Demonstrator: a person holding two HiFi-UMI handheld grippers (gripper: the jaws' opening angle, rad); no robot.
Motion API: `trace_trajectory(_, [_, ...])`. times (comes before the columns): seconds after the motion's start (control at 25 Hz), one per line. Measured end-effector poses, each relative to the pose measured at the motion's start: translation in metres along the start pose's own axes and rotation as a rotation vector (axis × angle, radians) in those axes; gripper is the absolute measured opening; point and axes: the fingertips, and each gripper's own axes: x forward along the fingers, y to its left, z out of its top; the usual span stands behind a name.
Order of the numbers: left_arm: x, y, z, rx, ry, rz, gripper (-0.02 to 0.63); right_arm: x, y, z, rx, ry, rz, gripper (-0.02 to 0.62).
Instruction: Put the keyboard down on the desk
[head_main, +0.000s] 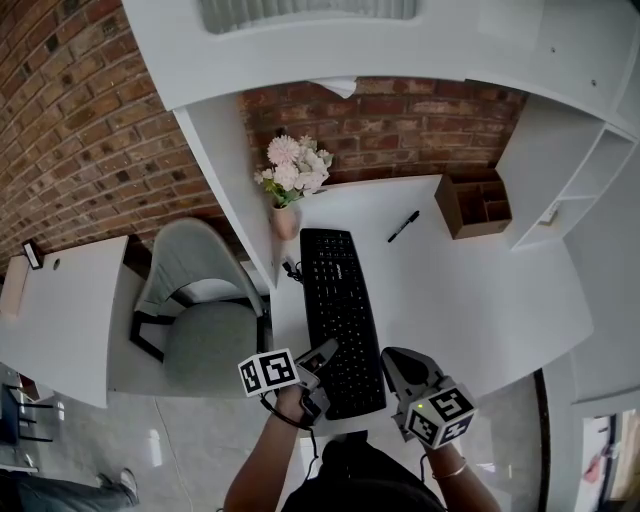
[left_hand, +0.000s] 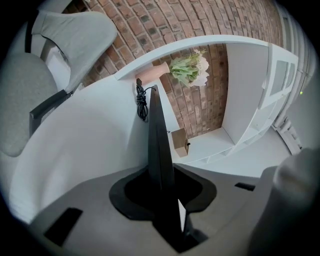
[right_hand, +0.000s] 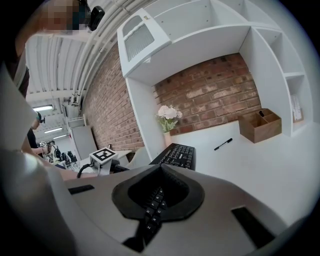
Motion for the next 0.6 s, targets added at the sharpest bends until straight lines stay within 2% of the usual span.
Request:
trace_trajectory(0.12, [0.001, 0.004, -0.001, 0.006, 0.001, 0.023, 0.105, 0.002, 0.003, -0.002, 0.0, 0.008, 0.012, 0.005])
trace_trajectory(0.6, [0.003, 0.015, 0.001, 0.116, 0.024, 0.175, 0.147, 0.003, 0.001, -0.004, 0.003, 0.011, 0.026, 0.005])
